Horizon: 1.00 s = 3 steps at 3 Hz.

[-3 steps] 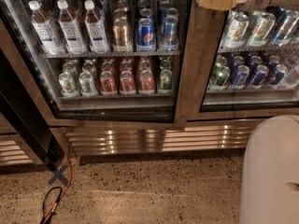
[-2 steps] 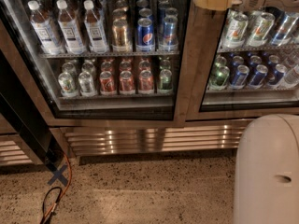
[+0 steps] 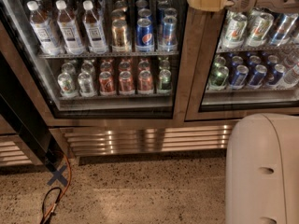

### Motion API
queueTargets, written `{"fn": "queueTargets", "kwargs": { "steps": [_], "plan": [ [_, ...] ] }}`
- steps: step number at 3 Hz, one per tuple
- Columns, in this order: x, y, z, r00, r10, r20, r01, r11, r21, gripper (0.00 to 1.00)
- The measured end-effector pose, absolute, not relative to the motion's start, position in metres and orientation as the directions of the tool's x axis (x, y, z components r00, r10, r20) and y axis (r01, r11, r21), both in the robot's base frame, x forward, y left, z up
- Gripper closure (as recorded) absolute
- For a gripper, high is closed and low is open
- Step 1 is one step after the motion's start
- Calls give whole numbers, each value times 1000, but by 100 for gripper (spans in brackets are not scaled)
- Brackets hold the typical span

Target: Open left fridge door

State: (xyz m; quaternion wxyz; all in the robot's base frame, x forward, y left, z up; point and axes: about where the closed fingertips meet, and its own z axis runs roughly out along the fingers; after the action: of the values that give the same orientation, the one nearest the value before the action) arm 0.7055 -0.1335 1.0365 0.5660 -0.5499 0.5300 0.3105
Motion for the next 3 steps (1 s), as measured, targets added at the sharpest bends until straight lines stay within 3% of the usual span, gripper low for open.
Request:
{"fn": "queueTargets", "kwargs": {
  "steps": [3],
  "plan": [
    [668, -150, 1045, 216, -254, -943, -945, 190, -268, 100]
  ]
}}
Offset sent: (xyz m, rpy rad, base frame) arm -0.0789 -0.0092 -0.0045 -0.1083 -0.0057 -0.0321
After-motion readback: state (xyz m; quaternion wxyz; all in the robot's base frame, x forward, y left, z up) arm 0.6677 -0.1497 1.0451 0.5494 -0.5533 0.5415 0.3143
